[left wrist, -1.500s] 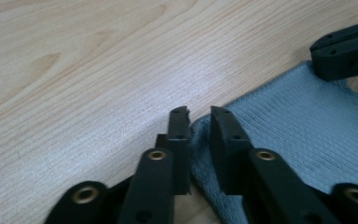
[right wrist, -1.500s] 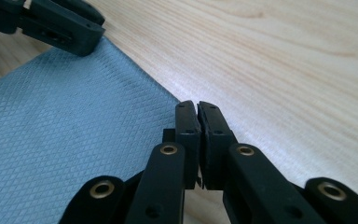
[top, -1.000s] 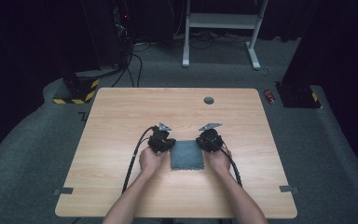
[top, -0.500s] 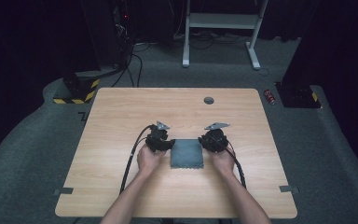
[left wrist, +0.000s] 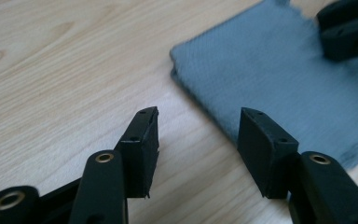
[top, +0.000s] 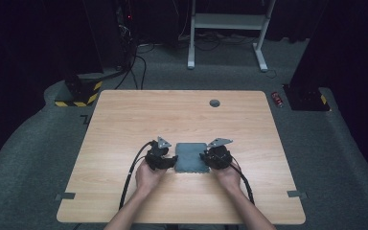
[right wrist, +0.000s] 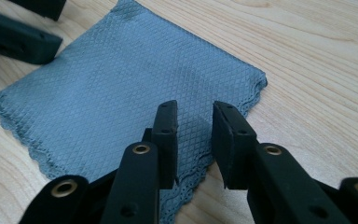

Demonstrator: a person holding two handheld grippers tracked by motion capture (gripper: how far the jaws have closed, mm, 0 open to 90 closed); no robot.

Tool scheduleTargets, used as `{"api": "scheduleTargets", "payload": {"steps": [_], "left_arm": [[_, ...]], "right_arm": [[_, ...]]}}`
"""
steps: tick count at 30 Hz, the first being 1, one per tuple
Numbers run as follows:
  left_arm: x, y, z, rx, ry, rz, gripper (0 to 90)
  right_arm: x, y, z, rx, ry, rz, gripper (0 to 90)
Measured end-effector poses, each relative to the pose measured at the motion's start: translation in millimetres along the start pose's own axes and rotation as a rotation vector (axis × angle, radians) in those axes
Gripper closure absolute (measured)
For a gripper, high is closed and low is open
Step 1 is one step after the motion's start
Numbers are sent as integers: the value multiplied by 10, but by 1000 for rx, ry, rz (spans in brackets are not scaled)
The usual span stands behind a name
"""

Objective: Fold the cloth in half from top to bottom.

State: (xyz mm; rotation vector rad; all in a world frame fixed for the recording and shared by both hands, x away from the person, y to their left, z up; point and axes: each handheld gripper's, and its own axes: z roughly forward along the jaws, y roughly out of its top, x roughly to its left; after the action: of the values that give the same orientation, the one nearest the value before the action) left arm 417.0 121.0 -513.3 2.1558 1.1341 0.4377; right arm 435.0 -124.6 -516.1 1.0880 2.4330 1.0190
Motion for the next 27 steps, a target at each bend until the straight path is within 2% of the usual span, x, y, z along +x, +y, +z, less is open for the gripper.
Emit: {"api": "scheduleTargets", "payload": {"steps": [1, 4, 14, 21, 27], "left_arm": [[-4, -15, 7, 1, 8, 8, 483], [1, -33, -23, 0, 8, 1, 481], [105, -118, -285, -100, -47, -86, 478], [168, -165, -451, -155, -70, -117, 477], [218, -216, -539, -180, -76, -132, 467]], "right_arm": [[-1, 5, -1, 1, 5, 1, 707], [-4, 13, -34, 6, 2, 6, 698], [-60, 28, -315, -79, 9, 38, 673], [-92, -5, -431, -111, 11, 54, 665], [-115, -41, -502, -126, 10, 71, 655]]}}
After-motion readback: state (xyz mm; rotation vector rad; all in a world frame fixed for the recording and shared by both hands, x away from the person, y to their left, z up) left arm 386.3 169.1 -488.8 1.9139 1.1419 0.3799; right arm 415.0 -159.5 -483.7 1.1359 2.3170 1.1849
